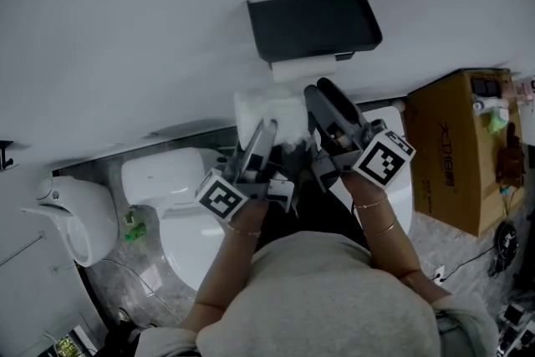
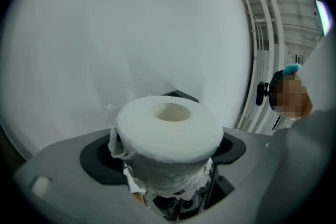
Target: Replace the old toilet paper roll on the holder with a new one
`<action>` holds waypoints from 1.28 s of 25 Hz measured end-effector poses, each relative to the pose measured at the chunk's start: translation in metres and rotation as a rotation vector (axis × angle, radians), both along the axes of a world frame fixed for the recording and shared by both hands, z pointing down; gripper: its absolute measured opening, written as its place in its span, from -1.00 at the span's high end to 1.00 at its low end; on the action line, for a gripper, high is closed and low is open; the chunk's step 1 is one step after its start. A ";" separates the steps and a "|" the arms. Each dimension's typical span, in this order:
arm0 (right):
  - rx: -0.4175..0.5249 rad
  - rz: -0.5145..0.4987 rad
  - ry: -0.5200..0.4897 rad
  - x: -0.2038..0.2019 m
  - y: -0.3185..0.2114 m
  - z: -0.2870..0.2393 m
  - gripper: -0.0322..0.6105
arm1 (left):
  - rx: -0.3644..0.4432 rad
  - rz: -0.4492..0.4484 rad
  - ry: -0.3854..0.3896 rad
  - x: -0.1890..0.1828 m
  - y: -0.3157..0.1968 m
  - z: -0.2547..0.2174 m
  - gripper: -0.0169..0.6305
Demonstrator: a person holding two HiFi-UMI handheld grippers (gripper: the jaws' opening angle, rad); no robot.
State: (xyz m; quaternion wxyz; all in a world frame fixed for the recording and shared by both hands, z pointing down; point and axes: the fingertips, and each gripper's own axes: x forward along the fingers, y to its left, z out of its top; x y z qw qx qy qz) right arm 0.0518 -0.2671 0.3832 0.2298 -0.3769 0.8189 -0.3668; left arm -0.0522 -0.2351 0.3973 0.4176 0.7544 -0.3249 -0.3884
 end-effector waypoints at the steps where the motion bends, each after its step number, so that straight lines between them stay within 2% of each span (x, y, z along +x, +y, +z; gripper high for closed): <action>1: -0.007 0.000 -0.026 0.001 -0.003 0.000 0.08 | -0.002 -0.004 0.003 0.001 0.000 0.000 -0.49; 4: -0.028 -0.003 -0.133 0.001 -0.012 -0.003 -0.02 | 0.000 -0.028 -0.029 -0.002 0.000 0.003 -0.49; 7: -0.046 0.017 -0.162 0.002 -0.022 -0.001 -0.09 | -0.001 -0.050 -0.081 -0.005 -0.004 0.008 -0.49; 9: -0.053 0.013 -0.185 0.001 -0.026 -0.001 -0.10 | 0.001 -0.055 -0.074 -0.005 -0.005 0.007 -0.49; 13: -0.067 -0.021 -0.261 -0.003 -0.034 -0.001 -0.10 | -0.006 -0.060 0.015 -0.001 -0.009 0.003 -0.49; 19: -0.075 -0.091 -0.357 -0.013 -0.036 -0.005 -0.10 | 0.010 -0.076 0.011 0.001 -0.009 -0.002 -0.49; 23: -0.074 -0.121 -0.377 -0.017 -0.038 -0.008 -0.10 | 0.029 -0.104 -0.031 -0.004 -0.008 -0.003 -0.49; 26: -0.066 -0.136 -0.385 -0.018 -0.039 -0.011 -0.10 | 0.025 -0.115 -0.029 -0.006 -0.007 -0.005 -0.49; 29: -0.067 -0.122 -0.386 -0.016 -0.039 -0.010 -0.03 | 0.029 -0.126 -0.055 -0.009 -0.005 -0.004 -0.49; 31: -0.063 -0.126 -0.394 -0.016 -0.039 -0.009 0.22 | 0.030 -0.117 -0.025 -0.007 -0.005 -0.006 -0.49; 32: -0.063 -0.137 -0.397 -0.017 -0.039 -0.010 0.25 | 0.031 -0.113 -0.017 -0.007 -0.005 -0.007 -0.49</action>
